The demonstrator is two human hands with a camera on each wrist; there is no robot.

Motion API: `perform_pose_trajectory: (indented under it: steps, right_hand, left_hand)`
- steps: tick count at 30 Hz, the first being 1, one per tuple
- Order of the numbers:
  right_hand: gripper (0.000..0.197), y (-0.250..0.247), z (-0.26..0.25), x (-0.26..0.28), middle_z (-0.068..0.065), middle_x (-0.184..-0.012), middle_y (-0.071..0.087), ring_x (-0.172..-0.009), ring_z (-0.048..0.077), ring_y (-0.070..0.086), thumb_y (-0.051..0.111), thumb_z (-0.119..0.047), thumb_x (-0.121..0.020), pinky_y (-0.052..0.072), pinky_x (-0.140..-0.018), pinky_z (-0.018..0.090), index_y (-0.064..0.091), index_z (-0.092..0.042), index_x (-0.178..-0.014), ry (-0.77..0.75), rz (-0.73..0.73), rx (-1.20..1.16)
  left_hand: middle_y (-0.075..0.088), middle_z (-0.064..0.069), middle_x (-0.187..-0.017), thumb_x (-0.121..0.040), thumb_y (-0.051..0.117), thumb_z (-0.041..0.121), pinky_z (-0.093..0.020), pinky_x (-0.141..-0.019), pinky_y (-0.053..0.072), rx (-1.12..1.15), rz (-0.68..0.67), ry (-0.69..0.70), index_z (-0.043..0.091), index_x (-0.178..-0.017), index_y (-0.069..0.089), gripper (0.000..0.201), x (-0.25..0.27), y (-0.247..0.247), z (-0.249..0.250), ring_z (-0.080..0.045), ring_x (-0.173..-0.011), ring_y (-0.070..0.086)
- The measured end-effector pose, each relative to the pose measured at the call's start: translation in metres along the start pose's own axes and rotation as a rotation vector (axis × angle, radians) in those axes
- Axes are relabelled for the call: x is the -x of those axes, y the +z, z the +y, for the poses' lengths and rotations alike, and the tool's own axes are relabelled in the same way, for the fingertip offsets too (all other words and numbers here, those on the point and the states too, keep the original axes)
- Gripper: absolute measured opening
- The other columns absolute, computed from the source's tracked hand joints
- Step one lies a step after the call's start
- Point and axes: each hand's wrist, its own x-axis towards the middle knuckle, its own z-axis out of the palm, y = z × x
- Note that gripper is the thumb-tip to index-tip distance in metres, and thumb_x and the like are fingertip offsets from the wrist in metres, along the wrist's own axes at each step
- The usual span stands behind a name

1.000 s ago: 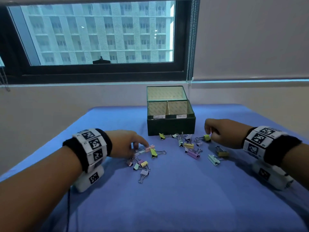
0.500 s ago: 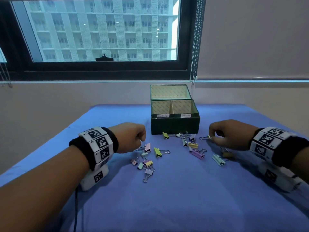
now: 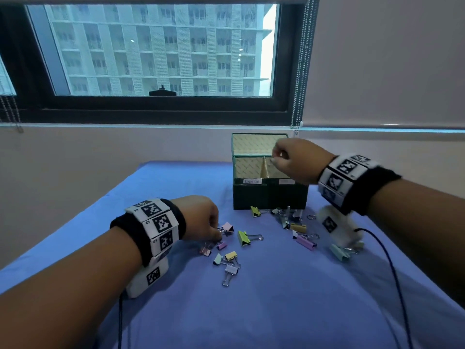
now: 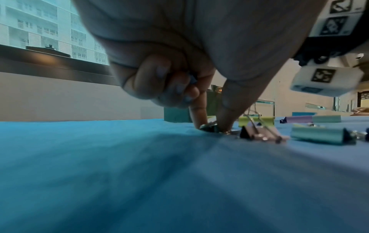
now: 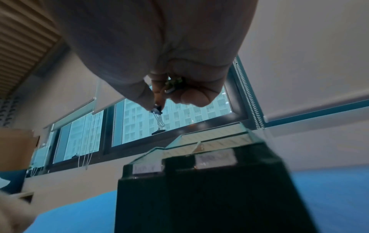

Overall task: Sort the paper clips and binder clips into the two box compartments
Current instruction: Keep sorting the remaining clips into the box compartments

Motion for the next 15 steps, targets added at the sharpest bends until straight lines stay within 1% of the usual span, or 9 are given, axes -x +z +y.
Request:
perform_pose_trajectory:
  steps: [2, 4, 6, 8, 9, 10, 12, 13, 15]
  right_hand:
    - [0.011, 0.006, -0.013, -0.018, -0.003, -0.094, 0.061, -0.086, 0.018, 0.057, 0.055, -0.030, -0.094, 0.042, -0.074, 0.028, 0.059, -0.021, -0.098, 0.053, 0.000, -0.033]
    - [0.029, 0.010, -0.023, -0.028, -0.001, -0.119, 0.062, -0.105, 0.019, 0.059, 0.058, -0.035, -0.092, 0.046, -0.090, 0.031, 0.057, -0.024, -0.118, 0.097, -0.085, -0.028]
    - [0.049, 0.013, -0.028, -0.030, 0.000, -0.142, 0.049, -0.123, 0.021, 0.052, 0.058, -0.037, -0.092, 0.041, -0.102, 0.034, 0.046, -0.024, -0.138, 0.103, -0.169, 0.021]
    - [0.052, 0.010, -0.027, -0.022, 0.001, -0.149, 0.039, -0.128, 0.022, 0.048, 0.058, -0.036, -0.092, 0.039, -0.105, 0.035, 0.042, -0.026, -0.141, 0.098, -0.161, 0.011]
    - [0.047, 0.007, -0.024, -0.014, 0.001, -0.146, 0.041, -0.125, 0.022, 0.050, 0.058, -0.035, -0.092, 0.041, -0.103, 0.035, 0.047, -0.027, -0.136, 0.079, -0.135, -0.006]
    - [0.037, 0.003, -0.020, -0.004, 0.002, -0.137, 0.047, -0.118, 0.022, 0.054, 0.058, -0.033, -0.091, 0.043, -0.099, 0.035, 0.053, -0.027, -0.127, 0.050, -0.105, -0.019]
    - [0.014, -0.009, -0.008, 0.023, 0.000, -0.110, 0.059, -0.099, 0.020, 0.058, 0.057, -0.022, -0.091, 0.044, -0.081, 0.029, 0.060, -0.025, -0.103, 0.008, -0.111, 0.004]
    - [0.011, -0.016, 0.001, 0.039, -0.003, -0.099, 0.060, -0.091, 0.019, 0.058, 0.055, -0.016, -0.090, 0.042, -0.074, 0.027, 0.059, -0.025, -0.095, 0.012, -0.169, 0.044]
    - [0.010, -0.028, 0.019, 0.071, -0.007, -0.094, 0.061, -0.084, 0.014, 0.056, 0.056, -0.017, -0.089, 0.042, -0.070, 0.026, 0.060, -0.025, -0.094, 0.089, -0.369, 0.165]
  left_hand:
    - [0.065, 0.004, -0.102, -0.089, 0.059, 0.046, -0.026, -0.072, 0.045, -0.012, 0.003, 0.015, 0.024, -0.101, 0.068, 0.027, 0.002, -0.001, 0.001, -0.017, -0.093, 0.061]
    - [0.066, 0.002, -0.102, -0.092, 0.055, 0.041, -0.027, -0.074, 0.048, -0.016, 0.017, 0.031, 0.021, -0.100, 0.067, 0.025, 0.002, -0.001, 0.000, -0.018, -0.090, 0.061]
    - [0.067, 0.000, -0.102, -0.093, 0.050, 0.033, -0.028, -0.074, 0.048, -0.023, 0.071, 0.057, 0.019, -0.094, 0.064, 0.019, 0.001, 0.000, -0.002, -0.019, -0.084, 0.057]
    - [0.067, 0.001, -0.102, -0.093, 0.048, 0.029, -0.027, -0.075, 0.047, -0.005, 0.137, 0.071, 0.018, -0.097, 0.066, 0.021, 0.000, 0.001, -0.003, -0.018, -0.085, 0.057]
    - [0.067, 0.001, -0.101, -0.092, 0.048, 0.027, -0.027, -0.077, 0.048, 0.015, 0.166, 0.074, 0.017, -0.099, 0.067, 0.023, 0.000, 0.001, -0.003, -0.019, -0.087, 0.059]
    - [0.066, 0.001, -0.099, -0.092, 0.048, 0.026, -0.028, -0.078, 0.049, 0.028, 0.192, 0.079, 0.017, -0.099, 0.068, 0.023, 0.000, 0.000, -0.003, -0.019, -0.089, 0.060]
    - [0.061, 0.004, -0.093, -0.092, 0.047, 0.026, -0.027, -0.078, 0.047, 0.054, 0.242, 0.091, 0.018, -0.095, 0.067, 0.021, 0.000, -0.002, -0.004, -0.019, -0.089, 0.059]
    - [0.057, 0.007, -0.090, -0.093, 0.047, 0.027, -0.027, -0.078, 0.045, 0.077, 0.262, 0.095, 0.021, -0.091, 0.064, 0.019, -0.001, -0.004, -0.005, -0.018, -0.087, 0.056]
    - [0.052, 0.010, -0.087, -0.094, 0.047, 0.031, -0.028, -0.077, 0.043, 0.126, 0.287, 0.099, 0.027, -0.088, 0.061, 0.015, -0.004, -0.009, -0.009, -0.017, -0.085, 0.053]
